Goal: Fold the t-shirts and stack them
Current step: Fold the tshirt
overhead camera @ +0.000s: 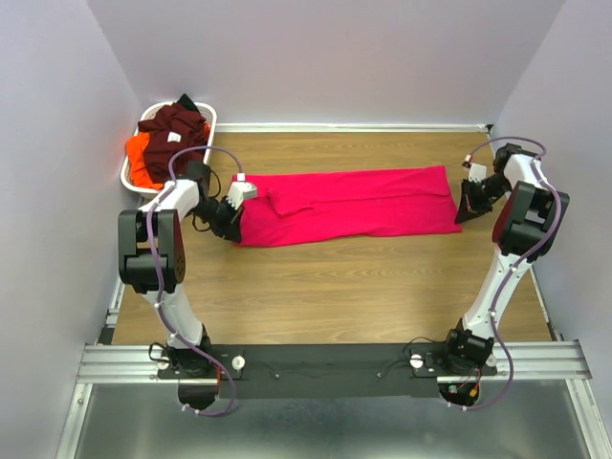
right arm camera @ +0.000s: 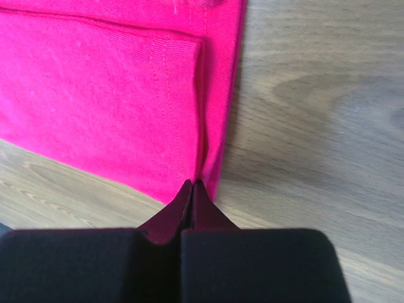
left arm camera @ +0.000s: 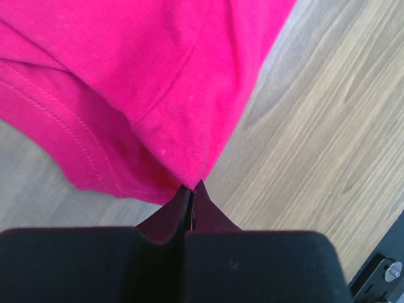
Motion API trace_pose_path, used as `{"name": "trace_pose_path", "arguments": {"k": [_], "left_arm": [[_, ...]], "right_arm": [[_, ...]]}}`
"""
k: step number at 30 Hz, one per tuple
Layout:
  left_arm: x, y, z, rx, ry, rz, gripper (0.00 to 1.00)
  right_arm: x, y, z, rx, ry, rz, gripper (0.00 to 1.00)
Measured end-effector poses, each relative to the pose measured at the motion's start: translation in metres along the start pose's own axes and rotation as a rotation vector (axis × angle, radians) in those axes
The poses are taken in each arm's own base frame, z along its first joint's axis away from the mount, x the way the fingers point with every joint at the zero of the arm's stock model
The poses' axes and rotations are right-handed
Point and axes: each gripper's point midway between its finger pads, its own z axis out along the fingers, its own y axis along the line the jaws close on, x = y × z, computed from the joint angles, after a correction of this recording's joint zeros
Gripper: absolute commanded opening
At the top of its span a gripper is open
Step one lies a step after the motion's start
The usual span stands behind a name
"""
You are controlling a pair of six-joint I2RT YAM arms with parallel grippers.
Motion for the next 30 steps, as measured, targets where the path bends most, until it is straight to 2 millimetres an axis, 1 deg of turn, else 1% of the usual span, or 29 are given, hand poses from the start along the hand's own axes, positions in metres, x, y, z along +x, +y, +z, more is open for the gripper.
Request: {"name": "trace_pose_path", "arguments": {"k": [3,6,11,14,17,21,22,23,24,25,26,27,28,30], "left_arm": [[-0.007,0.006,-0.004,-0.013,-0.01,0.001,0.0],[-0.009,0.012,-0.008,-0.02,-0.012,-0.01,0.0],[0.0,0.016,-0.012,-0.026,0.008,-0.042,0.0],[0.006,0.014,-0.011,-0.024,0.023,-0.055,0.0],[0.016,0.011,-0.008,-0.015,0.047,-0.072,0.0],[0.025,0.01,-0.006,-0.022,0.077,-0.084,0.0],[0.026,0.011,-0.006,-0.028,0.082,-0.085,0.0],[0.027,0.013,-0.007,-0.035,0.086,-0.086,0.12],[0.027,0.014,-0.006,-0.042,0.088,-0.086,0.22],[0.028,0.015,-0.006,-0.047,0.09,-0.09,0.31],[0.028,0.016,-0.007,-0.051,0.093,-0.088,0.42],[0.029,0.017,-0.007,-0.054,0.099,-0.084,0.46],[0.031,0.017,-0.008,-0.06,0.105,-0.091,0.48],[0.031,0.018,-0.011,-0.069,0.107,-0.09,0.49]], "right_arm": [[-0.001,-0.004,-0.002,0.021,0.002,-0.011,0.01],[-0.002,-0.008,-0.004,0.046,0.005,-0.022,0.01],[0.0,-0.015,-0.006,0.079,0.019,-0.043,0.01],[0.002,-0.017,-0.006,0.091,0.027,-0.061,0.0],[0.012,-0.017,-0.003,0.088,0.054,-0.079,0.01],[0.034,-0.011,-0.003,0.079,0.096,-0.103,0.01],[0.038,-0.01,-0.003,0.078,0.103,-0.108,0.03],[0.042,-0.009,-0.003,0.076,0.113,-0.114,0.09],[0.047,-0.007,-0.003,0.073,0.122,-0.118,0.3],[0.05,-0.006,-0.004,0.071,0.127,-0.122,0.41],[0.052,-0.005,-0.004,0.071,0.131,-0.124,0.5],[0.053,-0.006,-0.006,0.074,0.134,-0.137,0.62],[0.052,-0.006,-0.008,0.079,0.131,-0.143,0.64],[0.049,-0.005,-0.015,0.089,0.121,-0.155,0.64]]}}
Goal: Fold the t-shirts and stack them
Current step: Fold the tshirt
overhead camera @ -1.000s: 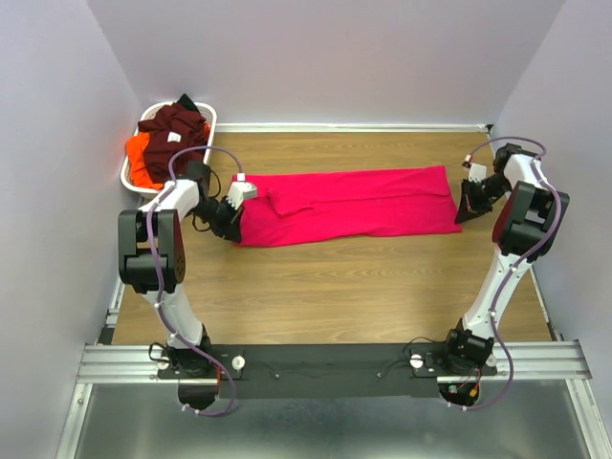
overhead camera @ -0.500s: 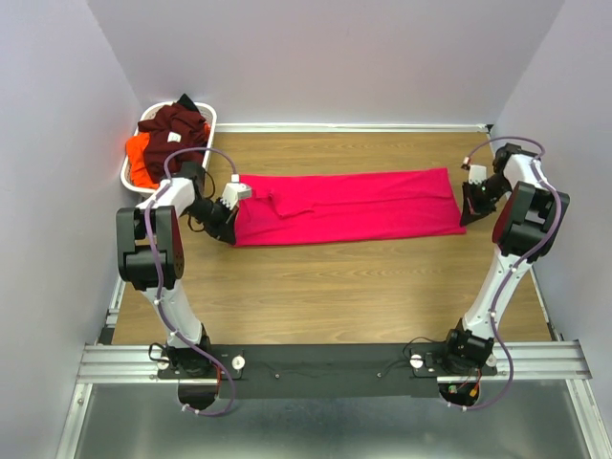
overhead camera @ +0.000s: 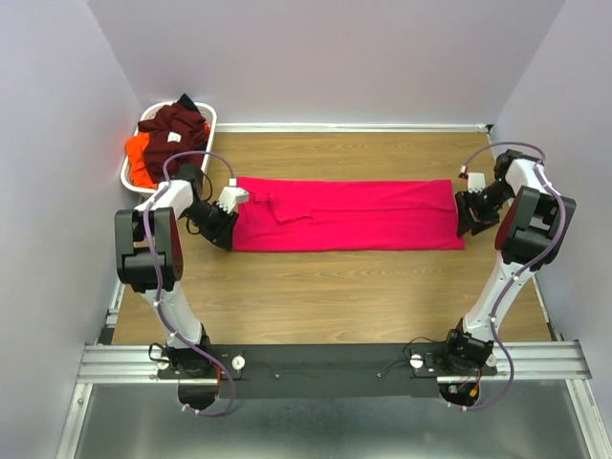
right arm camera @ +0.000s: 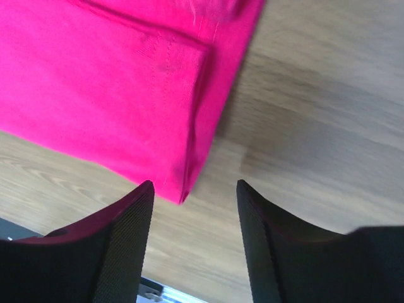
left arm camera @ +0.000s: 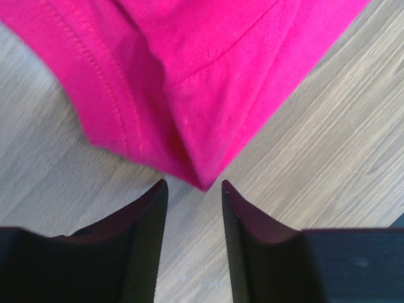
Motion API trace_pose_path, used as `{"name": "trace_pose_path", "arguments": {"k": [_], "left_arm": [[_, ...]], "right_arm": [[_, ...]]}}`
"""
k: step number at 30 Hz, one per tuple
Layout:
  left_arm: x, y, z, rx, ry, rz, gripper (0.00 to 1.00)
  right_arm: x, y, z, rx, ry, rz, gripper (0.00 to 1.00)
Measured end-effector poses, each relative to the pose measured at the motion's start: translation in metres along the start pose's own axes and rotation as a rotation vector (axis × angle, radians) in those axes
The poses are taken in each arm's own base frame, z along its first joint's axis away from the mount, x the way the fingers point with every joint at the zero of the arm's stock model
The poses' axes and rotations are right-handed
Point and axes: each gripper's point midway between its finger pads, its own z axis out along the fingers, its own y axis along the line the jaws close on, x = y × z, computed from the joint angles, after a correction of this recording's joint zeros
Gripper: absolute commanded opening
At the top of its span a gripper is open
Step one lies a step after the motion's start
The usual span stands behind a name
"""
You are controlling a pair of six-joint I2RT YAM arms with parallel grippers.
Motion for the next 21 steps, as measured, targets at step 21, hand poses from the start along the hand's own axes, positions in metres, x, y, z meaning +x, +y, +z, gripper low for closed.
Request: {"name": "trace_pose_path", "arguments": {"k": [21], "left_arm": [[-0.069,-0.042,0.021,-0.031,-0.056,0.012,0.08]], "right_arm": [[-0.109,0.056,0.007,0.059,-0.102,-0.197,0.3]]}}
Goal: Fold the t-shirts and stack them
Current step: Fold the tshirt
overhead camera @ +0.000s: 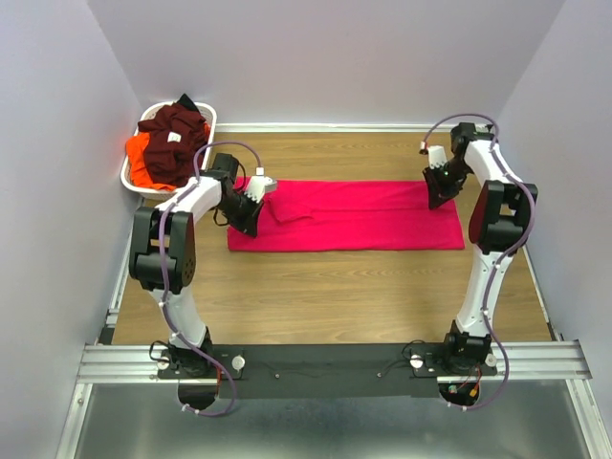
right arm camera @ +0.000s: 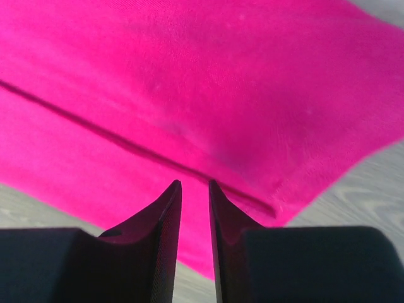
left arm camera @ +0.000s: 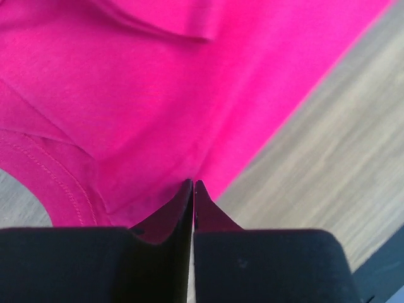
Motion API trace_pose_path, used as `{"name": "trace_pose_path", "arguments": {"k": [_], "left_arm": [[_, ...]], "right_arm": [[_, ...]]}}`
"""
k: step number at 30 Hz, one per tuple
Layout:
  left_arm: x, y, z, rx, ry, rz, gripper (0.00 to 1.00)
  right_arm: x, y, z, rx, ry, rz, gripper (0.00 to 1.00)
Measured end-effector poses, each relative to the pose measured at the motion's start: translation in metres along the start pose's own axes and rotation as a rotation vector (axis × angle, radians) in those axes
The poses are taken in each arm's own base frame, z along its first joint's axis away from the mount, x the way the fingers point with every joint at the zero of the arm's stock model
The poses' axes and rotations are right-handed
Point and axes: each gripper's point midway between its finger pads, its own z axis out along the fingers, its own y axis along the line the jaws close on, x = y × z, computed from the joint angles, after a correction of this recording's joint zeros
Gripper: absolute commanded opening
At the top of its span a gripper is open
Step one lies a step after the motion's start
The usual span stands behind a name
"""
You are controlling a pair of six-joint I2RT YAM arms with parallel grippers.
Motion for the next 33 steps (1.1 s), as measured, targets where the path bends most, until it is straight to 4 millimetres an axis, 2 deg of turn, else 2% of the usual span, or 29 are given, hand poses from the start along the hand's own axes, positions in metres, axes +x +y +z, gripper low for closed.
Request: {"name": "trace_pose_path", "arguments": {"k": [4,8,10,11,14,15,17,19,20,23,25,29,33], "left_arm": [[0.004,0.014,0.011,-0.042,0.024,-0.055,0.05],[-0.001,0.037,0.02,-0.094,0.036,-0.096,0.04],[-0.008,0.047,0.021,-0.103,0.026,-0.114,0.12],[-0.014,0.054,0.019,-0.114,0.009,-0.112,0.22],[-0.028,0.061,0.01,-0.119,-0.044,-0.093,0.35],[-0.033,0.059,0.005,-0.118,-0.065,-0.086,0.36],[-0.046,0.053,-0.007,-0.126,-0.101,-0.052,0.37],[-0.064,0.041,-0.018,-0.137,-0.144,-0.002,0.36],[-0.08,0.033,-0.025,-0.145,-0.176,0.037,0.35],[-0.109,0.021,-0.033,-0.153,-0.232,0.087,0.33],[-0.118,0.018,-0.031,-0.151,-0.247,0.095,0.32],[-0.113,0.023,-0.014,-0.144,-0.216,0.053,0.3],[-0.092,0.025,0.003,-0.136,-0.158,0.0,0.29]], "right_arm": [[0.011,-0.001,0.012,0.017,0.041,0.001,0.29],[0.029,-0.003,0.022,0.034,0.077,0.008,0.29],[0.04,0.001,0.02,0.038,0.09,0.004,0.29],[0.047,0.005,0.019,0.033,0.101,0.004,0.3],[0.058,0.013,0.015,0.023,0.118,0.009,0.32],[0.059,0.015,0.013,0.023,0.117,0.008,0.32],[0.056,0.018,0.006,0.023,0.097,0.006,0.32],[0.05,0.02,-0.003,0.029,0.071,0.005,0.32],[0.046,0.02,-0.009,0.032,0.054,0.004,0.32],[0.03,0.018,-0.022,0.049,0.001,0.001,0.32],[0.023,0.017,-0.027,0.059,-0.018,0.0,0.32],[0.019,0.015,-0.029,0.063,-0.027,-0.002,0.32],[0.018,0.011,-0.019,0.054,-0.009,0.003,0.31]]}}
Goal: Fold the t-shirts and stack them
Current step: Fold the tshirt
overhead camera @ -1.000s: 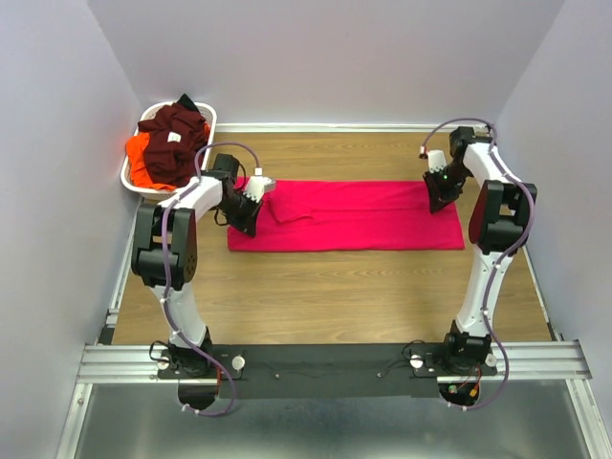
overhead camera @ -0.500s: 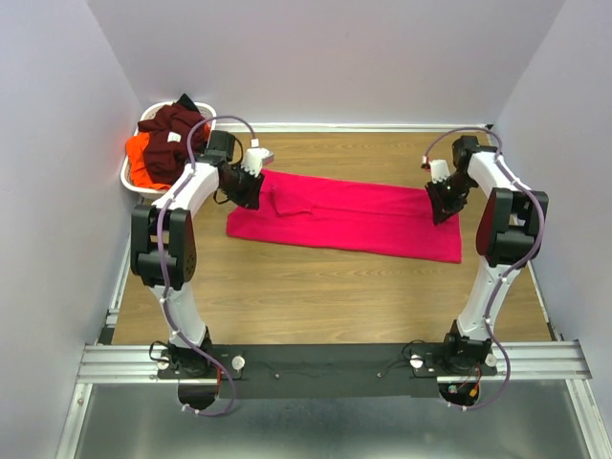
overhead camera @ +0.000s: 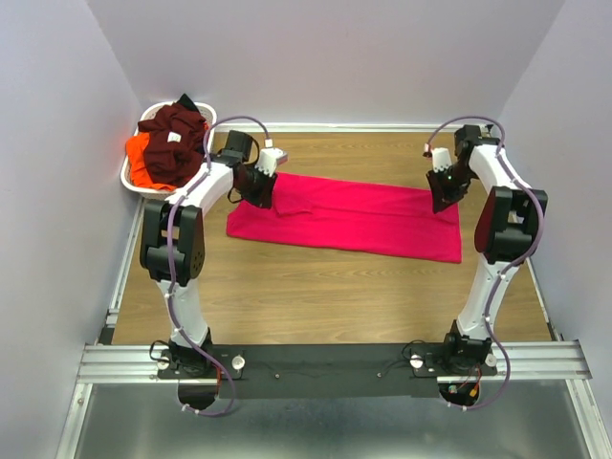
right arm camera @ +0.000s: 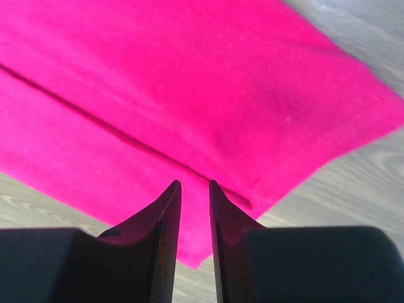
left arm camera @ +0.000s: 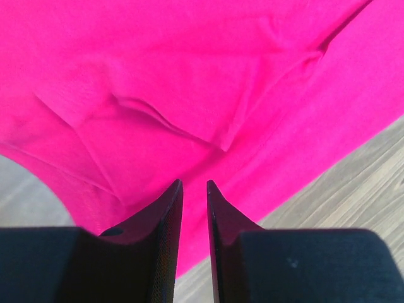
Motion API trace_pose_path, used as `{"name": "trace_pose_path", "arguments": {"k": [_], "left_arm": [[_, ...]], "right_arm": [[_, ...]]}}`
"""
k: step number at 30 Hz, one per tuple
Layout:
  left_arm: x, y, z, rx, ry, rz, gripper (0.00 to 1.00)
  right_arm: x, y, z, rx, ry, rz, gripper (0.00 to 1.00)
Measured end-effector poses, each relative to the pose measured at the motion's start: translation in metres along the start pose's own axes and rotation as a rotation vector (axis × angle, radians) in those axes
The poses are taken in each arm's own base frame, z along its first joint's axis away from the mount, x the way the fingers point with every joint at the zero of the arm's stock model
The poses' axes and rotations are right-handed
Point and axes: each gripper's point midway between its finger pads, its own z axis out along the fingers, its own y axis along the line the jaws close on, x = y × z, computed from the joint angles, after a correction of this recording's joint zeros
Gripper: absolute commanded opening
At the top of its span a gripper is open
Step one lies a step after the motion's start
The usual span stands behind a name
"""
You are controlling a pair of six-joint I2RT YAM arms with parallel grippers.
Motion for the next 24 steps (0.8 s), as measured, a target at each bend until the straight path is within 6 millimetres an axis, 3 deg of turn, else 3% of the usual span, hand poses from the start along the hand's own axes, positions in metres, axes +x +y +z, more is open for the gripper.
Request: {"name": "trace_pose_path", "arguments": {"k": [7,12,16,19,21,24], "left_arm": [[0.058,-0.004,0.014,-0.014,0.144,-0.064,0.29],[0.071,0.009,0.021,-0.053,0.206,-0.084,0.29],[0.048,0.038,0.03,-0.083,0.199,-0.085,0.29],[0.012,0.08,0.045,-0.141,0.153,-0.061,0.3],[-0.011,0.101,0.049,-0.175,0.132,-0.028,0.34],[-0.062,0.143,0.063,-0.247,0.034,0.041,0.39]], "right_arm": [[0.017,0.0,0.031,-0.03,0.086,0.013,0.29],[0.037,0.014,0.04,-0.025,0.148,-0.028,0.29],[0.06,0.045,0.039,-0.024,0.206,-0.104,0.29],[0.08,0.079,0.038,-0.038,0.262,-0.188,0.31],[0.091,0.111,0.038,-0.08,0.291,-0.264,0.32],[0.096,0.179,0.024,-0.228,0.309,-0.383,0.33]]}}
